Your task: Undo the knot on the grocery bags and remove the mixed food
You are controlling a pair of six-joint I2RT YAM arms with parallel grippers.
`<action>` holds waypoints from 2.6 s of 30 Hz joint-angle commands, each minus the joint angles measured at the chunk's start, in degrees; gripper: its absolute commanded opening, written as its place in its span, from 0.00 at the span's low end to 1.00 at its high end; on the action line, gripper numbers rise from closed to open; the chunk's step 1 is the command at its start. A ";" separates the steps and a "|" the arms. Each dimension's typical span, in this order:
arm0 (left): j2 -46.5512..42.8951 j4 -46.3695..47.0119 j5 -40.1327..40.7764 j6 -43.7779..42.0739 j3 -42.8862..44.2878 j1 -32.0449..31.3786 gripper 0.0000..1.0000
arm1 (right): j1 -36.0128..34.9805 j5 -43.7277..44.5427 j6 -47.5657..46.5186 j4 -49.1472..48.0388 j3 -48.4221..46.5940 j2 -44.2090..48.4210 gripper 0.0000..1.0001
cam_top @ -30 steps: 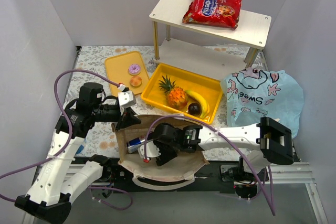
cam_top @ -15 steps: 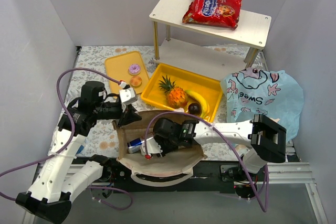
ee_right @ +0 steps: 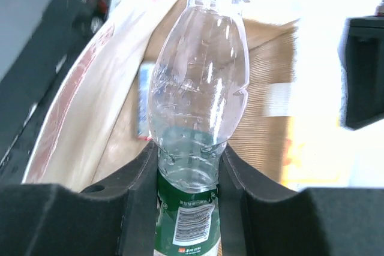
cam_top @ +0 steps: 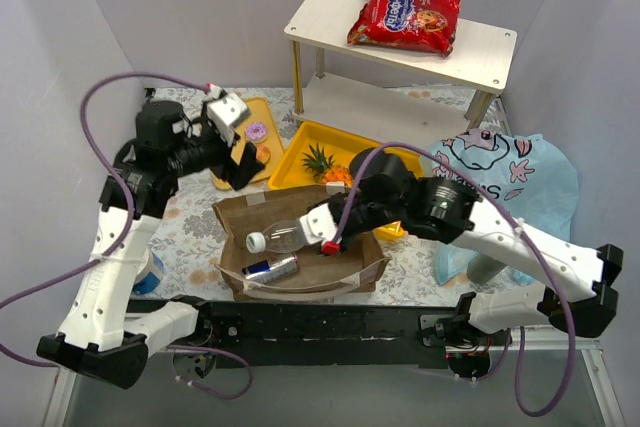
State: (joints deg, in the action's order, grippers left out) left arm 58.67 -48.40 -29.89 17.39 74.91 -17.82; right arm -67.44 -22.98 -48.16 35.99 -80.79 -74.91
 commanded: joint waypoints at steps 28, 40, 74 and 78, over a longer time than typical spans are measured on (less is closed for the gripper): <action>8.12 -3.19 5.63 2.30 24.58 14.84 0.89 | 32.19 12.27 38.49 -99.49 21.20 -9.89 0.01; 9.97 -1.96 4.49 2.92 21.94 15.01 0.90 | 39.57 5.85 40.25 -114.38 10.50 -34.05 0.01; 7.60 1.29 3.52 2.92 9.64 15.63 0.91 | 44.32 14.90 44.29 -108.59 -9.22 -57.19 0.92; 6.72 1.64 3.09 2.92 8.94 15.63 0.91 | 44.41 14.28 45.08 -107.53 -7.19 -54.91 0.98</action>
State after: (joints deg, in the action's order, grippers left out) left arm 68.18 -47.66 -25.21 20.23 84.68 -2.46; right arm -23.29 -9.13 -4.21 -69.45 -89.67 -135.33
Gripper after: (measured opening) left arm 0.907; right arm 0.974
